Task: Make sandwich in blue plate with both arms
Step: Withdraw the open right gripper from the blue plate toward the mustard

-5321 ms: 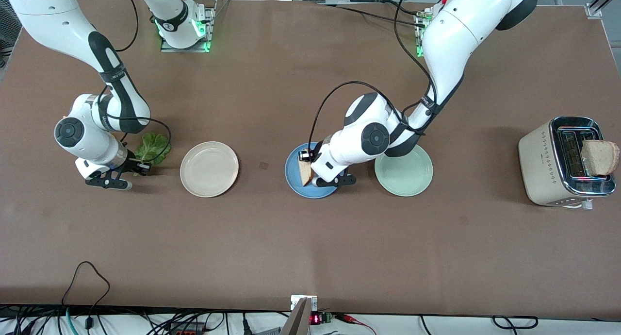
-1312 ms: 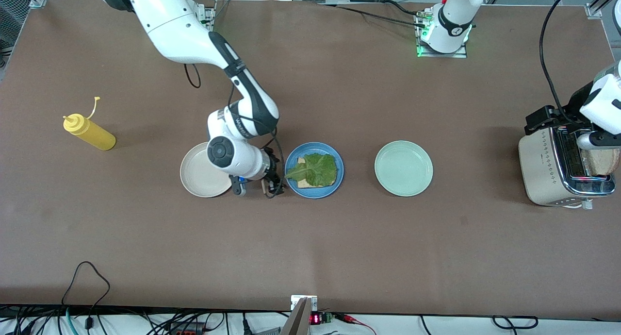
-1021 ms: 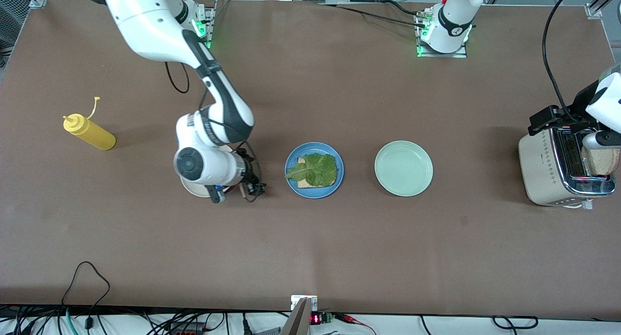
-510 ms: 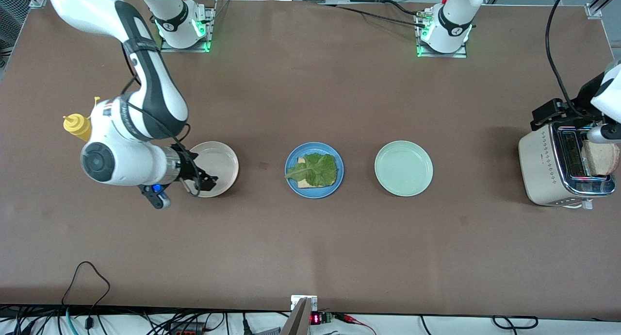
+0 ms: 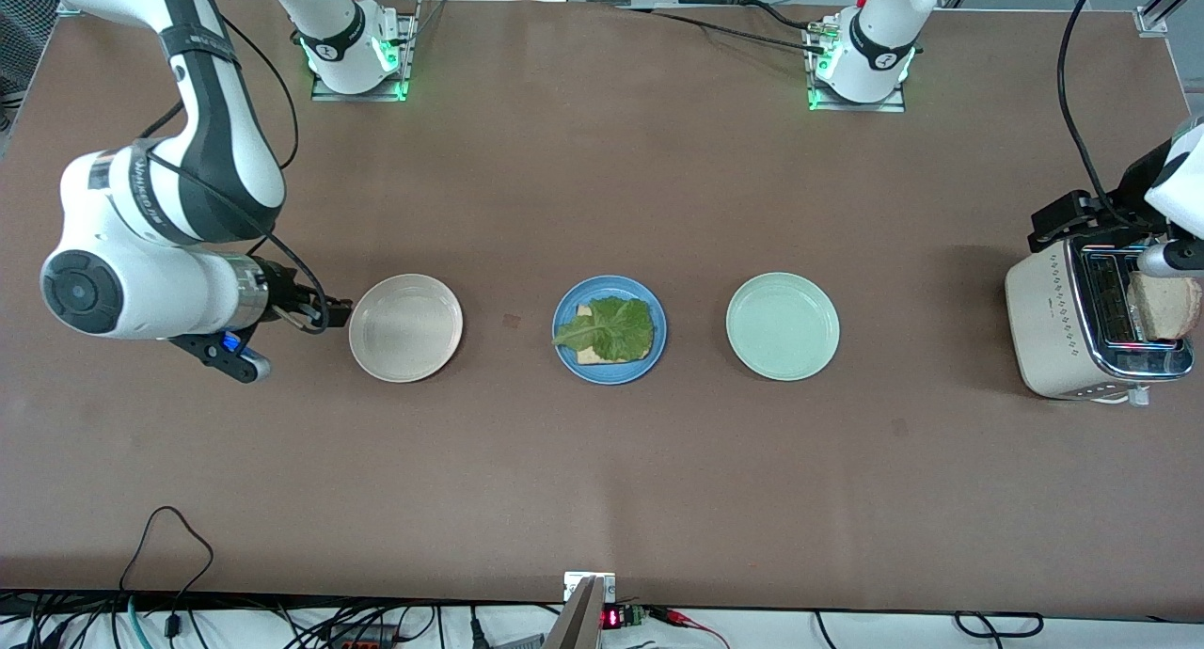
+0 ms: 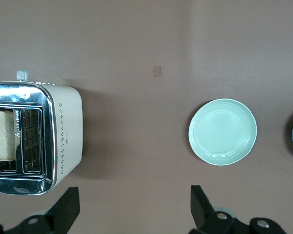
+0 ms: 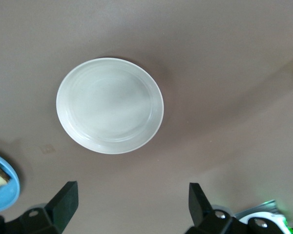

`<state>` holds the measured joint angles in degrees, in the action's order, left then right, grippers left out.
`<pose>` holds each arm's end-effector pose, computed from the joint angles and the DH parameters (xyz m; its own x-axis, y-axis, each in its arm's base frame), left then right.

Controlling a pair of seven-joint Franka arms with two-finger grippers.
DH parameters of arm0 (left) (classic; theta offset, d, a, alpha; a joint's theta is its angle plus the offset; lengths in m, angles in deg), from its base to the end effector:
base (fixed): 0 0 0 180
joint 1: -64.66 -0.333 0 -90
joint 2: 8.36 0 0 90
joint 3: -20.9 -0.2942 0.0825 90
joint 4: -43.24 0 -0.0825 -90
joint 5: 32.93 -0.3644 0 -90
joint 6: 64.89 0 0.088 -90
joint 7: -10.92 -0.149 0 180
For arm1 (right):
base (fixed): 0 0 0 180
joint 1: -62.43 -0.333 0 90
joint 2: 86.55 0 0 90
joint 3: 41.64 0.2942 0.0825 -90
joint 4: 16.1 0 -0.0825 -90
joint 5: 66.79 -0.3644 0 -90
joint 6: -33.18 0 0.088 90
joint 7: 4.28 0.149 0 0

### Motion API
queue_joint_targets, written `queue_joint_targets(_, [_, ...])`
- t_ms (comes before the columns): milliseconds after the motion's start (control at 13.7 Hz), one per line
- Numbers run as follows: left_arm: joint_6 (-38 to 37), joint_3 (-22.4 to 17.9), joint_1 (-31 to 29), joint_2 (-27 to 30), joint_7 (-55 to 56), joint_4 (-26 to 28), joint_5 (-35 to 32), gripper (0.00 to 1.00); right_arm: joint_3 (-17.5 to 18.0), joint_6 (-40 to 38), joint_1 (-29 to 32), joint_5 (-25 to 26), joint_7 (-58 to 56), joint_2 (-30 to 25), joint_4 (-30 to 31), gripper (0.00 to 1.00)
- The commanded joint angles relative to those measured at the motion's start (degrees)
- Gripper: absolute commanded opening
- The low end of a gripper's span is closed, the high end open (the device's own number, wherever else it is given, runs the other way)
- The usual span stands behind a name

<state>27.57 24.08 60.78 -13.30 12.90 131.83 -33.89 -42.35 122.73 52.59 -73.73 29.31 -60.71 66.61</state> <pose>0.5614 0.0103 0.5284 0.9988 0.0462 -0.0181 0.0459 -0.9989 -0.0126 0.5985 0.1154 0.3555 0.8445 -0.4206 -0.3315 -0.4158 -0.9051 0.0891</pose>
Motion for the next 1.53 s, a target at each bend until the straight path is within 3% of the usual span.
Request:
queue_joint_targets(0, [-0.7,0.0,-0.2,-0.2,-1.2,-1.1,0.8,1.00,0.7,-0.4,0.4,3.0,-6.1,-3.8,4.4,1.00])
queue_joint_targets(292, [-0.7,0.0,-0.2,-0.3,-1.2,-1.1,0.9,1.00,0.6,-4.6,3.1,5.3,-16.1,-9.3,7.0,1.00])
queue_joint_targets(802, [-0.2,0.0,-0.3,-0.3,-1.2,-1.1,1.3,1.00,0.7,4.3,14.5,6.8,-40.8,-24.1,25.3,1.00])
queue_joint_targets(1458, [1.2,0.0,-0.3,-0.6,-1.2,-1.1,1.4,1.00,0.7,5.4,26.3,8.0,-74.6,-28.0,27.4,1.00])
